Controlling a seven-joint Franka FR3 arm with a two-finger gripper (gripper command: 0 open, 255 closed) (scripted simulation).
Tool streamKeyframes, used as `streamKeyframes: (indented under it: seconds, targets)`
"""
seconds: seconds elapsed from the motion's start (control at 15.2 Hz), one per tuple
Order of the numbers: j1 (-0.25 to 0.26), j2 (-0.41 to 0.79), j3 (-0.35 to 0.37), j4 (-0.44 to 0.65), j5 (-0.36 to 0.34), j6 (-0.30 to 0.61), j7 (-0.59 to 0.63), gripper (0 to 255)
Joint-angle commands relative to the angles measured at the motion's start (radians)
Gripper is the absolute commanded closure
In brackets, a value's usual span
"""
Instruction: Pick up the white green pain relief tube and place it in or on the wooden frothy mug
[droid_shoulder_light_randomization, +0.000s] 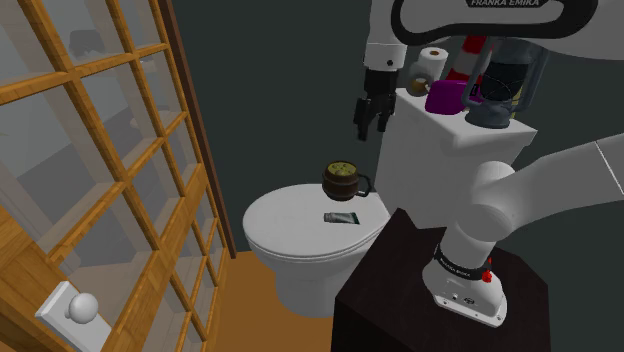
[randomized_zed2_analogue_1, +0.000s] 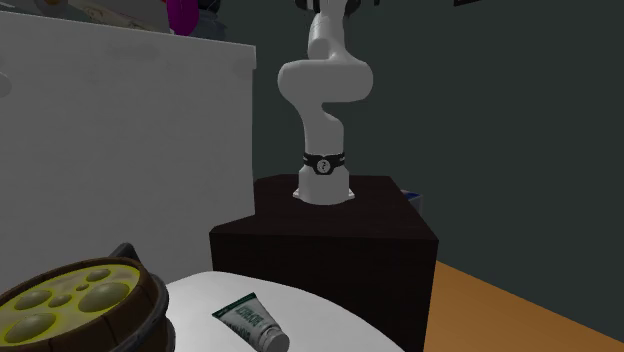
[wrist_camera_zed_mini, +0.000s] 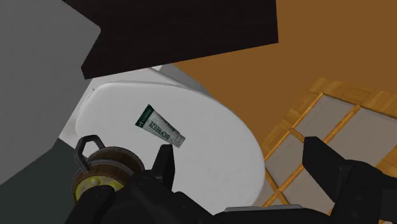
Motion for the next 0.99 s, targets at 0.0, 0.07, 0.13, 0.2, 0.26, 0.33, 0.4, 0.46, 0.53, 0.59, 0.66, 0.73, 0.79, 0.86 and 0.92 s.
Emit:
streamKeyframes:
  seconds: [0.0, 0.07, 0.13, 0.2, 0.26, 0.33, 0.4, 0.46, 0.53, 0.59, 0.66, 0.73, 0.79, 0.86, 0.92]
  targets:
    - [0.000, 0.000, 0.000, 0.000, 0.000, 0.000, 0.000, 0]
    - [0.004, -0.005, -0.016, -0.034, -0.009, 0.029, -0.036, 0]
    - [0.008, -0.008, -0.032, -0.066, -0.018, 0.058, -0.073, 0]
    - [0.012, -0.010, -0.049, -0.098, -0.028, 0.088, -0.109, 0]
    - [0.015, -0.009, -0.066, -0.127, -0.038, 0.118, -0.145, 0]
    - [0.019, -0.006, -0.083, -0.156, -0.048, 0.149, -0.181, 0]
    - [0.021, -0.001, -0.101, -0.182, -0.058, 0.181, -0.217, 0]
    - [0.023, 0.007, -0.118, -0.208, -0.068, 0.214, -0.254, 0]
    - [0.026, 0.017, -0.136, -0.231, -0.078, 0.248, -0.290, 0]
    - [0.028, 0.029, -0.155, -0.253, -0.088, 0.282, -0.327, 0]
    - [0.030, 0.044, -0.174, -0.273, -0.098, 0.317, -0.364, 0]
    - [0.032, 0.062, -0.193, -0.292, -0.108, 0.354, -0.401, 0]
    - [0.035, 0.083, -0.212, -0.308, -0.117, 0.391, -0.438, 0]
    - [0.037, 0.106, -0.232, -0.323, -0.125, 0.429, -0.476, 0]
    - [0.041, 0.132, -0.252, -0.336, -0.133, 0.467, -0.513, 0]
